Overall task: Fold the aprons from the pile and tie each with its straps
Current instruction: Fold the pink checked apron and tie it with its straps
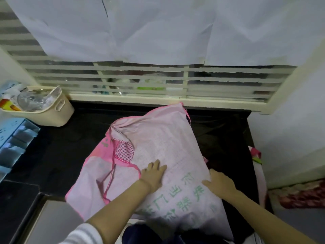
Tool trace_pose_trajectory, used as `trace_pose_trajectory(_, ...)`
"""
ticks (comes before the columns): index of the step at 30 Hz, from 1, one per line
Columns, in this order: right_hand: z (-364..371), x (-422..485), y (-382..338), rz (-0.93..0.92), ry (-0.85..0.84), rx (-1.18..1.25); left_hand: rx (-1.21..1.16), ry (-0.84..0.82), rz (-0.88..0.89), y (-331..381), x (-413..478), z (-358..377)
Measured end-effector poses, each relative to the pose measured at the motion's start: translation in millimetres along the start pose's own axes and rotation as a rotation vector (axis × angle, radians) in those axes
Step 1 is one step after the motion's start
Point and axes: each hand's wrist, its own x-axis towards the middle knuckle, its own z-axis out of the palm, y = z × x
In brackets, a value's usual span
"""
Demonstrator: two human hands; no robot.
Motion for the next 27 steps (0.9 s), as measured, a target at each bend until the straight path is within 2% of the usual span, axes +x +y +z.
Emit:
trace_pose_trajectory(3, -34.1, 5.0, 7.3, -0.026, 0.033, -0.019, 0.001, 0.073, 0.008, 4.5, 5.4, -2.2)
trace_pose_trajectory(8, -141.6, 32.4, 7.4, -0.033, 0.414, -0.206, -0.079, 0.185, 0.127, 36.3, 12.8, -16.4)
trace_pose_trajectory(10, -171.5, 40.1, -0.4, 0.007, 0.526, -0.347, -0.114, 0.181, 0.164, 54.1, 16.3, -20.1)
trace_pose_trajectory(13, -189.2, 48.6, -12.4, 0.03, 0.618, -0.399, -0.143, 0.143, 0.184, 78.5, 23.6, -24.1)
trace_pose_trajectory(16, -185.8, 47.3, -23.5, 0.0, 0.633, -0.353, -0.145, 0.103, 0.18, 92.0, 32.2, -23.9)
trace_pose_trajectory(20, -156.7, 44.5, -25.3, -0.127, 0.568, -0.193, -0.126, 0.028, 0.181, 94.1, 40.6, -18.0)
trace_pose_trajectory(21, -144.1, 44.3, -24.5, -0.158, 0.57, -0.237, -0.133, 0.035, 0.191, 92.1, 41.6, -17.0)
trace_pose_trajectory(23, -117.6, 40.3, -26.3, -0.257, 0.664, -0.412, -0.189, 0.117, 0.223, 84.4, 41.8, -17.6)
trace_pose_trajectory(24, -103.5, 37.6, -27.8, -0.324, 0.672, -0.423, -0.237, 0.186, 0.242, 78.7, 40.3, -19.1)
trace_pose_trajectory(27, -57.9, 29.9, -29.9, -0.512, 0.553, -0.48, -0.366, 0.397, 0.236, 47.8, 27.0, -23.3)
